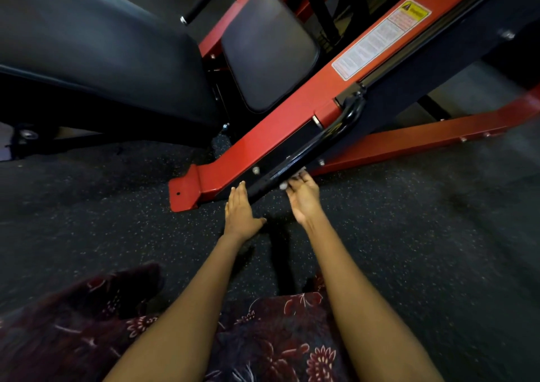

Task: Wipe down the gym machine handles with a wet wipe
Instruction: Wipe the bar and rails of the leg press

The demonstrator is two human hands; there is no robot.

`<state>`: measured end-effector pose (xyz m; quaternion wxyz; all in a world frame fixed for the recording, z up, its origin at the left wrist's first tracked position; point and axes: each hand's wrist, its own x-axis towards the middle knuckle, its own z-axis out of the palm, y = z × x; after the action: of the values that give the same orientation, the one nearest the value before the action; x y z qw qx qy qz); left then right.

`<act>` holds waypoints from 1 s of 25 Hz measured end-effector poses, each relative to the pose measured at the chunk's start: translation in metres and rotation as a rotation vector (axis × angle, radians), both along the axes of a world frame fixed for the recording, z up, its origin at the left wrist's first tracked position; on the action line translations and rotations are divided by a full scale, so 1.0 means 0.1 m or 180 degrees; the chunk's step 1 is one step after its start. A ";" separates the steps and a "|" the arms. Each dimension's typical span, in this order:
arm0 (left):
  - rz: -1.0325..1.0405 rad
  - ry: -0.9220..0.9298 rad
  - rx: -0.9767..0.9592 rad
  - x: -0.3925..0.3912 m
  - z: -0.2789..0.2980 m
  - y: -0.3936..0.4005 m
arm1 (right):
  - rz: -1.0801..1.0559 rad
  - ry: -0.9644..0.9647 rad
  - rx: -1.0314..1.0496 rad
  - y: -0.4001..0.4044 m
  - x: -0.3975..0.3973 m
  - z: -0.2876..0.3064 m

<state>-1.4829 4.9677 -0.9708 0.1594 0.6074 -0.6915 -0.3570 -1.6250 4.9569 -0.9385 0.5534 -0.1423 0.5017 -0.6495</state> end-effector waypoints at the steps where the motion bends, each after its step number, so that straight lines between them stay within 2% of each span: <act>1: -0.0028 0.0040 0.0028 0.02 -0.01 -0.01 | 0.0105 0.0100 0.0010 0.01 0.05 -0.01; 5: -0.0155 0.0078 0.0082 0.08 -0.02 -0.05 | 0.0955 0.0785 0.0358 0.06 0.30 -0.15; 7: -0.0158 0.0119 0.0081 0.08 -0.01 -0.05 | 0.1003 0.0720 0.0555 0.04 0.36 -0.17; 10: -0.0174 0.0118 0.0076 0.07 -0.01 -0.04 | 0.0652 0.0193 0.0614 0.04 0.29 -0.06; 13: -0.0156 0.0064 0.0127 0.07 -0.02 -0.04 | -0.0067 -0.0343 0.0410 0.07 0.01 0.23; 15: -0.0148 0.0004 0.0118 0.06 -0.02 -0.04 | -0.0523 -0.0286 0.0195 0.07 -0.22 0.49; 17: -0.0133 -0.0016 0.0134 0.05 -0.02 -0.04 | -0.0936 0.0219 -0.0060 0.03 -0.38 0.69; 20: -0.0134 -0.0075 0.0140 0.05 -0.02 -0.04 | -0.1519 0.1446 -0.0193 -0.04 -0.43 0.81; 23: -0.0163 -0.0098 0.0169 0.05 0.00 -0.04 | -0.2185 0.2071 -0.0373 -0.11 -0.46 0.82; 25: -0.0164 -0.0112 0.0177 0.04 0.01 -0.03 | -0.2333 0.2754 -0.0504 -0.16 -0.50 0.83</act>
<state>-1.4787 4.9642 -0.9699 0.1210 0.5998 -0.6994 -0.3693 -1.6750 4.9410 -0.8559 0.0239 -0.2529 0.6489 -0.7172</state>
